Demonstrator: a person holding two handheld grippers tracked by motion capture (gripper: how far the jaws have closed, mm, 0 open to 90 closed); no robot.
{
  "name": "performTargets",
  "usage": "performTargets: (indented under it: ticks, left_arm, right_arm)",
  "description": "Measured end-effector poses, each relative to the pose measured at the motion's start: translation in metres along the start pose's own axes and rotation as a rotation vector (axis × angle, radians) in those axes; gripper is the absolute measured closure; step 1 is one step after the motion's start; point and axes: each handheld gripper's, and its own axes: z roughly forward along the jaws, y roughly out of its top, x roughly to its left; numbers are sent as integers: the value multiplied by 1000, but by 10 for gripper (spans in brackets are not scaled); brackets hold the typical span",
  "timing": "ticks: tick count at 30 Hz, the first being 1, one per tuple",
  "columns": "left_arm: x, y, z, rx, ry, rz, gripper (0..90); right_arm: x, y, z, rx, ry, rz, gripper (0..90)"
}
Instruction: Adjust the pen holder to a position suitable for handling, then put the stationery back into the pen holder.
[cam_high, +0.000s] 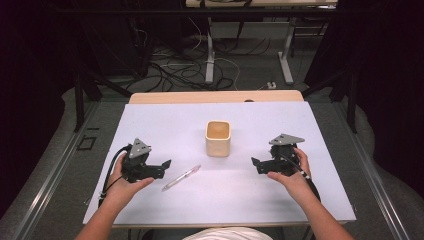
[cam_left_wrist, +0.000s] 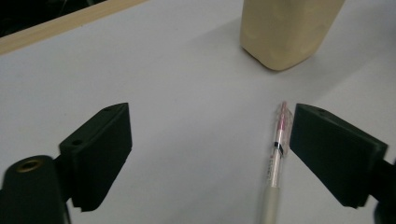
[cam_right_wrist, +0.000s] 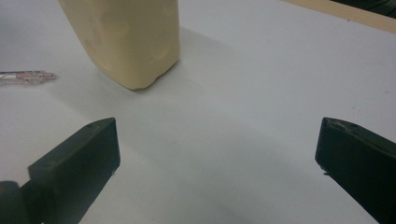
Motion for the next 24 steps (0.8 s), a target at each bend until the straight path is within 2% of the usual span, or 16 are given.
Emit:
performTargets:
  ticks: [4, 5, 7, 11, 18, 24]
  left_arm:
    - [-4, 0, 4, 45, -16, 21, 163]
    - [-5, 0, 5, 57, -22, 37, 164]
    - [-7, 0, 8, 67, -24, 39, 170]
    - [-10, 1, 10, 98, -30, 58, 206]
    - [-14, 5, 12, 150, -52, 67, 282]
    - [-16, 12, 15, 196, -91, 84, 332]
  right_arm:
    - [1, -1, -1, -4, -4, -25, 0]
    - [2, -1, -1, -5, -6, -35, 0]
    - [3, -2, -1, -3, -13, -53, 0]
    - [4, -2, -1, -7, -12, -58, 0]
    - [1, -2, -2, -8, -10, -57, 0]
    - [1, -2, -2, 4, -14, -58, 0]
